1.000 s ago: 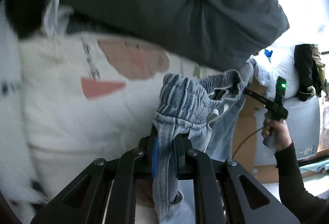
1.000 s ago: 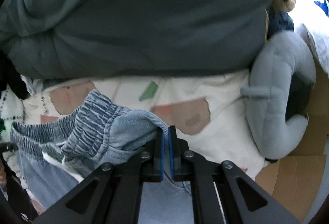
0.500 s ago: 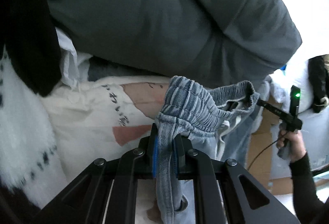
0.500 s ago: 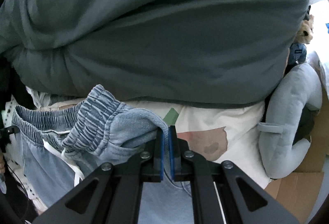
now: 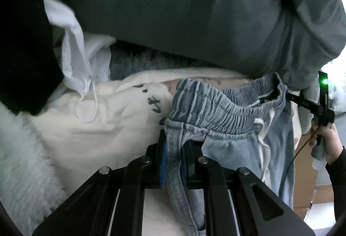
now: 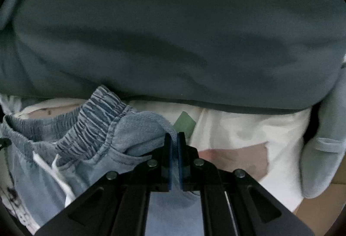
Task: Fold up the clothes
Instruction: 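Lift the jeans with both grippers and carry them across the bed, then lower the jeans onto the sheet and open both grippers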
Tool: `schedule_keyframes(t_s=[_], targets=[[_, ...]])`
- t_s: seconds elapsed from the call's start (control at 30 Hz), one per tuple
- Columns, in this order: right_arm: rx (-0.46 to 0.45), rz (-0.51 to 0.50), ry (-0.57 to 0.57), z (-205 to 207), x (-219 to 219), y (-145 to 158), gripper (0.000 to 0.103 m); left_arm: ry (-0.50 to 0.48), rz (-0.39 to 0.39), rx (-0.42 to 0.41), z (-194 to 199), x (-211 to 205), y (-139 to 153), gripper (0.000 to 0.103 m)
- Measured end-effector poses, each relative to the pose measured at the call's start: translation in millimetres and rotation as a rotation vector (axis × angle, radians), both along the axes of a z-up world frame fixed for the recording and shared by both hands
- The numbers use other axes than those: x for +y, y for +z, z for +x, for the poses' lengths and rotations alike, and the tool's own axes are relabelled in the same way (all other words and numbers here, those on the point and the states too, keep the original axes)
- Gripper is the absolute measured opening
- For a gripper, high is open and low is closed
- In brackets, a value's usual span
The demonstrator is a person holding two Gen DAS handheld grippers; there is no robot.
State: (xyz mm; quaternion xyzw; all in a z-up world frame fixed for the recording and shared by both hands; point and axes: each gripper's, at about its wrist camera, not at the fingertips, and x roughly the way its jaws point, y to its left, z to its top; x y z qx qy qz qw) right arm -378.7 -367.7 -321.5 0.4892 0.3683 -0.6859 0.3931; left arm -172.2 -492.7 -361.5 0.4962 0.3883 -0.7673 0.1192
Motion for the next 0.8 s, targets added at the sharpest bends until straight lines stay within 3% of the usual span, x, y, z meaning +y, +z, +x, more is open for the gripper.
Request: schedule_keyframes(t_s=[0.17,0.3,0.37,0.4,0.53,0.6,0.63,0.67,0.8], targets=[[-0.014,-0.012,-0.040,0.3,-3.1,-25.2,0.009,-0.039,-0.011,-0.065,-9.2,3.4,-18.7,0.016],[-0.037,-0.046,-0.014,4.8,5.5,-9.6,0.019,-0.061,-0.038,-0.090,-8.6,6.6,-12.2,0.020],[-0.050,-0.070,0.022,9.4,12.1,5.6,0.033,-0.050,-0.049,-0.097,-4.5,5.8,-6.1,0.031],[-0.046,-0.083,0.038,11.6,15.3,13.3,0.033,-0.042,-0.054,-0.094,-1.6,5.4,-1.7,0.031],[-0.067,-0.160,0.078,15.9,26.7,43.0,0.033,-0.006,-0.037,-0.017,10.7,6.3,22.0,0.031],[-0.094,-0.188,0.092,17.5,27.1,47.9,0.026,-0.011,-0.030,0.023,10.5,9.1,31.0,0.031],[-0.108,-0.202,0.098,18.5,27.1,50.0,0.016,-0.018,-0.028,0.036,8.4,10.9,33.3,0.031],[-0.121,-0.197,0.107,21.0,25.3,47.0,0.007,-0.026,-0.025,0.048,6.1,12.9,35.3,0.031],[-0.162,-0.187,0.122,32.6,14.6,27.8,0.005,-0.072,-0.020,0.069,-8.7,24.6,35.2,0.031]])
